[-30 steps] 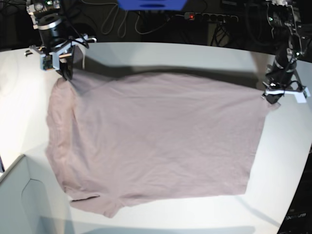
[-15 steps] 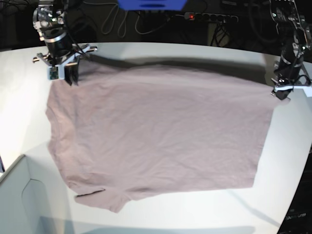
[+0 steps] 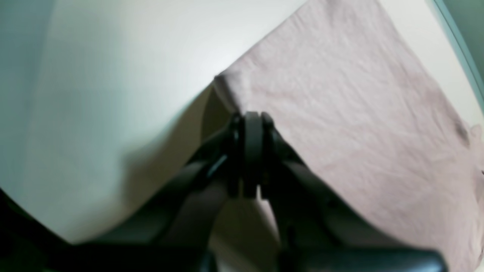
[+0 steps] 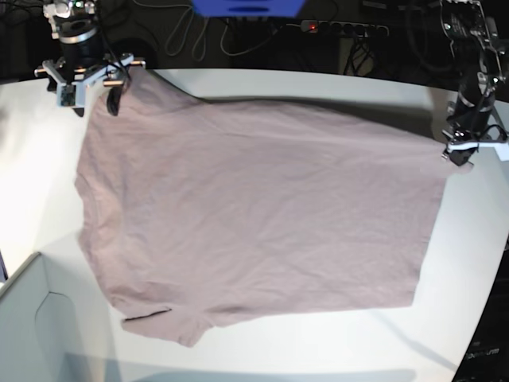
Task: Layout the t-shirt on the table in an organized manner, then fold the t-shirt properly
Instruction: 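Lower the hanging shirt flat onto the table with both grippers, then slide both grippers along the held shirt edge toward the arm bases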
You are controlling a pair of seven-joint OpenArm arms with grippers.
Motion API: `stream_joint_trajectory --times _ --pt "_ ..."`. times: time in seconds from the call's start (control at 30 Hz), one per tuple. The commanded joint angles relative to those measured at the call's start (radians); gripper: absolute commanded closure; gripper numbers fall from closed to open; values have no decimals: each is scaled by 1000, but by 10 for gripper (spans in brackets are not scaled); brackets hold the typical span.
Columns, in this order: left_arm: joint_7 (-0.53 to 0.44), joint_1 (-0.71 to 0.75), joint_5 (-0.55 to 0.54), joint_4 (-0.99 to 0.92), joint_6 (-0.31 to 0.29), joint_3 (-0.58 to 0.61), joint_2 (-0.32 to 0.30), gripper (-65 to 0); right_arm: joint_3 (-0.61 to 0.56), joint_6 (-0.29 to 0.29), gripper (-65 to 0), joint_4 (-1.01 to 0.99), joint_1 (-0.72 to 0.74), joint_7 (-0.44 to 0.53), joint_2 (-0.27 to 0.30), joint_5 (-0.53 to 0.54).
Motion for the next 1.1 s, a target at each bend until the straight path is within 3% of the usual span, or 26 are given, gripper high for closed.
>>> stream_joint_trajectory --times 0.0,0.37,0.77,0.87,1.0,1.07 --pt "-19 -4 -5 16 -5 -6 -12 0 0 3 -380 9 -30 21 -14 11" --pt "-19 -6 -5 10 -5 -6 -11 0 -92 3 -381 -89 -85 24 -20 13" --pt "-19 3 1 -1 -5 -6 -11 0 -110 3 -371 -200 -5 19 -17 11" --pt "-19 0 -4 -41 -5 -6 -11 0 -115 3 -280 -223 1 22 9 11" --pt "-19 3 -4 -56 -5 -9 -11 0 -107 3 -23 -232 4 24 16 14" --pt "-19 3 -4 -54 -5 -9 -11 0 -104 3 0 -224 16 24 17 14"
